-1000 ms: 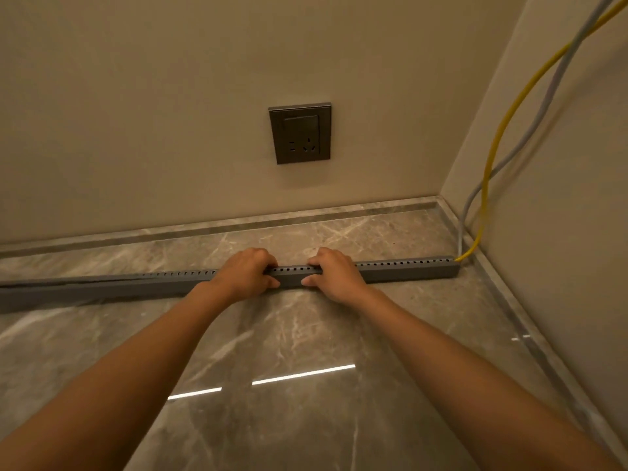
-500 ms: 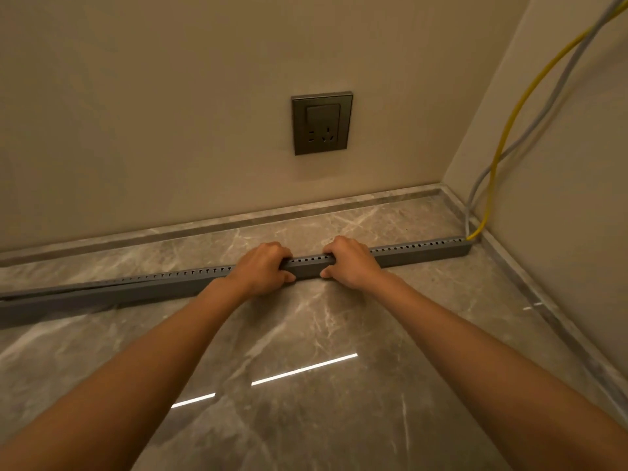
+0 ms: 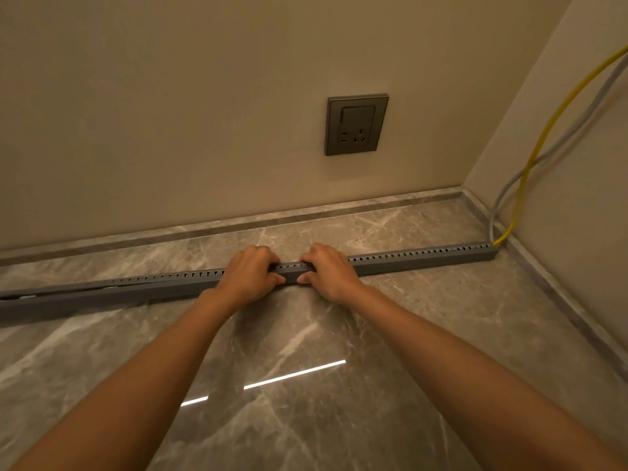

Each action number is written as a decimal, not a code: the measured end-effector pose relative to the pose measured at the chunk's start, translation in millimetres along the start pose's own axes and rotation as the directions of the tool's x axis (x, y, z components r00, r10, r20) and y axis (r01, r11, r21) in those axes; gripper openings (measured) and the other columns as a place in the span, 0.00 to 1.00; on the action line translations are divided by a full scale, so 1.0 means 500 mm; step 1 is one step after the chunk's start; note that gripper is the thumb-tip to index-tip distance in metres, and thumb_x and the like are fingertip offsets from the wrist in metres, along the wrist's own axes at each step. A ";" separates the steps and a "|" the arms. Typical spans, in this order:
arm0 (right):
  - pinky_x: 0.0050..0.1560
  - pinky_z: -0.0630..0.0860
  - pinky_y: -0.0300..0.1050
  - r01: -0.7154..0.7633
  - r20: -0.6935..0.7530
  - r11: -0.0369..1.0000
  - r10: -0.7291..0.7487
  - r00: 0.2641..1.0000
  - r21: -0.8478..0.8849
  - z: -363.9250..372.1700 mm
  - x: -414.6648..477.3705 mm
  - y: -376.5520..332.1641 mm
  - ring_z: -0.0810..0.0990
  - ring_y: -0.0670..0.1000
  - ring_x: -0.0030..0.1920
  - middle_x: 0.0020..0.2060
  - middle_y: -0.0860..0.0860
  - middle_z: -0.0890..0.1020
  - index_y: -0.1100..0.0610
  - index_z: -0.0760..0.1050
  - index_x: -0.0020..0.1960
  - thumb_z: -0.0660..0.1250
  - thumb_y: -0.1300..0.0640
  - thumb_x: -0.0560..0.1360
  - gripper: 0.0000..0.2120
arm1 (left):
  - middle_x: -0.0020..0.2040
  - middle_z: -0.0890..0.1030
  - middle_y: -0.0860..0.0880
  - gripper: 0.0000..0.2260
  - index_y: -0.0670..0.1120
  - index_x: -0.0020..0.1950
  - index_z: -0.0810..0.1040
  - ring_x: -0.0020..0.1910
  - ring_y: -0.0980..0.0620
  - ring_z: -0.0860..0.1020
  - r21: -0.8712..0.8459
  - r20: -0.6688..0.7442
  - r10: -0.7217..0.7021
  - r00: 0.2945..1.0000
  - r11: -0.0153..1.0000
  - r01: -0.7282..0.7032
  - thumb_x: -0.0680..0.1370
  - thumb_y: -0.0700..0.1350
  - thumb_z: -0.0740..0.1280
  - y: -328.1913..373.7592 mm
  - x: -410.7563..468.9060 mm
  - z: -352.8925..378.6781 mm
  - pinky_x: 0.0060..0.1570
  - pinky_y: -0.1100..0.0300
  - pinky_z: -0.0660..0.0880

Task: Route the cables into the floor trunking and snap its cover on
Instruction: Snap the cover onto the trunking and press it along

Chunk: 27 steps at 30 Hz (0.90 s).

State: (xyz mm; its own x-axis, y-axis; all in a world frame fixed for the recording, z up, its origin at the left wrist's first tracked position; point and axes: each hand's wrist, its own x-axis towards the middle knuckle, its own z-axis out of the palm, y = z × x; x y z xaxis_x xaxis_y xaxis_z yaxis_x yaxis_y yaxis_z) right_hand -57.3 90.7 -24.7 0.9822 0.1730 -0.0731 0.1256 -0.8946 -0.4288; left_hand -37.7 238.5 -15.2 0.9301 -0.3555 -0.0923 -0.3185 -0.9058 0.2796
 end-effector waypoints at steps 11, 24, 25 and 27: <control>0.47 0.69 0.45 -0.001 0.149 1.000 0.000 0.989 0.006 -0.044 0.002 0.048 0.76 0.57 0.52 0.49 0.57 0.77 0.60 0.78 0.54 0.72 0.54 0.70 0.15 | 0.56 0.78 0.42 0.14 0.44 0.59 0.77 0.55 0.44 0.76 0.004 0.116 0.009 0.993 1.000 -0.010 0.75 0.47 0.68 0.027 0.007 0.003 0.51 0.53 0.72; 0.61 0.69 0.51 0.177 0.189 0.953 -0.132 0.973 -0.247 -0.040 -0.010 0.059 0.69 0.59 0.61 0.59 0.60 0.72 0.64 0.68 0.60 0.65 0.55 0.75 0.18 | 0.60 0.74 0.41 0.14 0.40 0.61 0.70 0.59 0.45 0.72 0.172 0.092 0.055 0.994 0.983 -0.070 0.78 0.45 0.64 0.068 0.004 0.033 0.58 0.55 0.69; 0.61 0.69 0.51 0.175 0.195 0.956 -0.130 0.972 -0.235 -0.042 -0.008 0.060 0.69 0.58 0.60 0.59 0.60 0.72 0.64 0.69 0.60 0.65 0.55 0.75 0.18 | 0.60 0.74 0.41 0.14 0.40 0.61 0.70 0.58 0.45 0.72 0.168 0.091 0.049 0.995 0.984 -0.063 0.77 0.45 0.64 0.067 0.005 0.033 0.57 0.55 0.69; 0.60 0.69 0.51 0.165 0.206 0.963 -0.121 0.971 -0.211 -0.045 -0.006 0.062 0.69 0.58 0.60 0.59 0.60 0.72 0.63 0.69 0.60 0.66 0.55 0.75 0.18 | 0.60 0.75 0.42 0.15 0.41 0.60 0.71 0.58 0.45 0.72 0.129 0.093 0.027 0.995 0.991 -0.039 0.77 0.46 0.65 0.064 0.005 0.032 0.57 0.55 0.70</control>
State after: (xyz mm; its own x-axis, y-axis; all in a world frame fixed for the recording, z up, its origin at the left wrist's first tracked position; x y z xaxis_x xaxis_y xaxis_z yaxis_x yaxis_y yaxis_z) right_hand -53.4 53.1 -17.7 0.9098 0.3614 -0.2042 0.3129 -0.9203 -0.2348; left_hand -48.6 205.1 -21.6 0.9000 -0.3998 -0.1736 -0.3754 -0.9134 0.1571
